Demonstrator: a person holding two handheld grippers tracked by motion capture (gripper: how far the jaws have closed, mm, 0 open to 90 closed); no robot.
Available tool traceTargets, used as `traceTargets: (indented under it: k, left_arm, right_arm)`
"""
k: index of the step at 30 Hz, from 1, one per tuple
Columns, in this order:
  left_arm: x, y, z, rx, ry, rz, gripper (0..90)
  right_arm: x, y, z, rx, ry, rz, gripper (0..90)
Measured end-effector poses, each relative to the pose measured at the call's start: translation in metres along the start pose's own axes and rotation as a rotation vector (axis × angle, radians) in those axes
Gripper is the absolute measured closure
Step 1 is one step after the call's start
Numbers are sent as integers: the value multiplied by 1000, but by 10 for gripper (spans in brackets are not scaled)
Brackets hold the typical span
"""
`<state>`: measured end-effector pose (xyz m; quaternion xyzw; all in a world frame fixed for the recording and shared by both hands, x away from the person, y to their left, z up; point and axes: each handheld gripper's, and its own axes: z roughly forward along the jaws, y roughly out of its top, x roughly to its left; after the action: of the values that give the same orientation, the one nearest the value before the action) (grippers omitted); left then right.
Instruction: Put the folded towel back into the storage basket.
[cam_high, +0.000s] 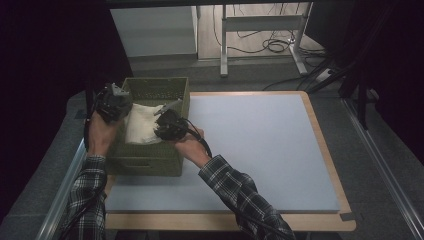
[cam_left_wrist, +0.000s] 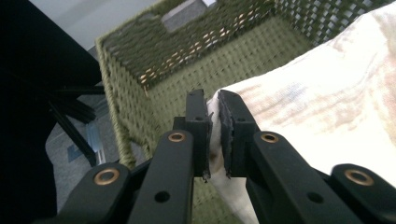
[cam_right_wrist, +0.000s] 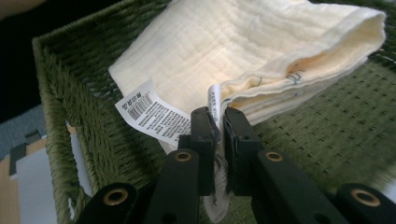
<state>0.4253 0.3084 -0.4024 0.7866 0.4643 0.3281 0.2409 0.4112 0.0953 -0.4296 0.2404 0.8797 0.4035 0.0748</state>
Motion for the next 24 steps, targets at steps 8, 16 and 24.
traceTargets:
  k: [8,16,24]
  left_arm:
    - [0,-7,18,30,-21,6,825]
    - [-7,-9,36,66,-32,32,823]
    - [-5,-15,47,114,-38,11,754]
  right_arm:
    - [9,7,21,83,-20,-41,833]
    - [5,7,31,128,-44,-38,830]
    - [4,11,36,171,-40,-37,739]
